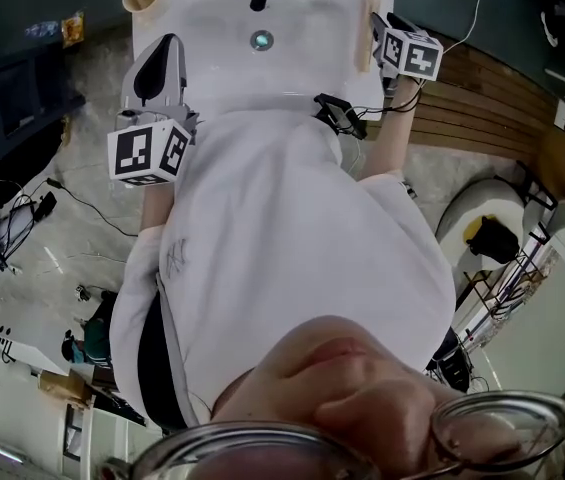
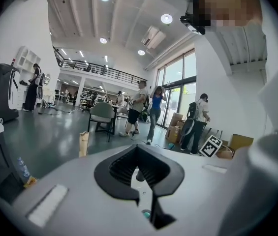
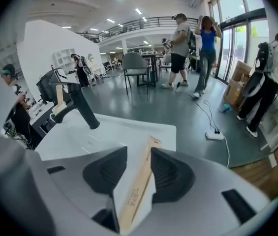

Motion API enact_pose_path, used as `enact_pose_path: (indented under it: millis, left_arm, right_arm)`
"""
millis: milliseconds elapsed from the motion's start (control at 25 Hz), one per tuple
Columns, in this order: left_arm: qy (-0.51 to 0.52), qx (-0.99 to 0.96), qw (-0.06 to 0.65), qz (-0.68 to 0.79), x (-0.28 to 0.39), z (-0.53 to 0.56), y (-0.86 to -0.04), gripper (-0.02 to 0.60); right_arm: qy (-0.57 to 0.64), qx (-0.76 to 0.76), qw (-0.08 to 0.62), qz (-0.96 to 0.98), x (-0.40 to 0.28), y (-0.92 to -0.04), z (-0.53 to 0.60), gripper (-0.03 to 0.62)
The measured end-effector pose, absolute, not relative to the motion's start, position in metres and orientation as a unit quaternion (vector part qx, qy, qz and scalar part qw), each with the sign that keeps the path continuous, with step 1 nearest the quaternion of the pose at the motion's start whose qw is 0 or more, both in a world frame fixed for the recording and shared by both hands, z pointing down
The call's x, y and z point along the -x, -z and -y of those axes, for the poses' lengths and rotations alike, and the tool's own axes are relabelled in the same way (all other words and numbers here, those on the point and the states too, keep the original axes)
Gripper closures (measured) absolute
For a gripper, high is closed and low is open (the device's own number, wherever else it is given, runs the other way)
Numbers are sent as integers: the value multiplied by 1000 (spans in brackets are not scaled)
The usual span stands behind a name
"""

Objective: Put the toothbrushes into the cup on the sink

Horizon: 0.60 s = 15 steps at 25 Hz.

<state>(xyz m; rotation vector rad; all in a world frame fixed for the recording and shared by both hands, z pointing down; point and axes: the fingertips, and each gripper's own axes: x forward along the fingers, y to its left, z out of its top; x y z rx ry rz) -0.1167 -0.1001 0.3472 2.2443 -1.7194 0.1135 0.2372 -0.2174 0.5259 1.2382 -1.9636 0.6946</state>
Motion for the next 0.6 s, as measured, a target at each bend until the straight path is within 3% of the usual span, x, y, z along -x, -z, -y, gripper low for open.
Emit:
enact_pose_path:
  millis: [600]
  left_arm:
    - [-55,-766,164,619,131,98,-355,574]
  right_arm:
    - [-365,-458,397,707,-248,-611,217,447]
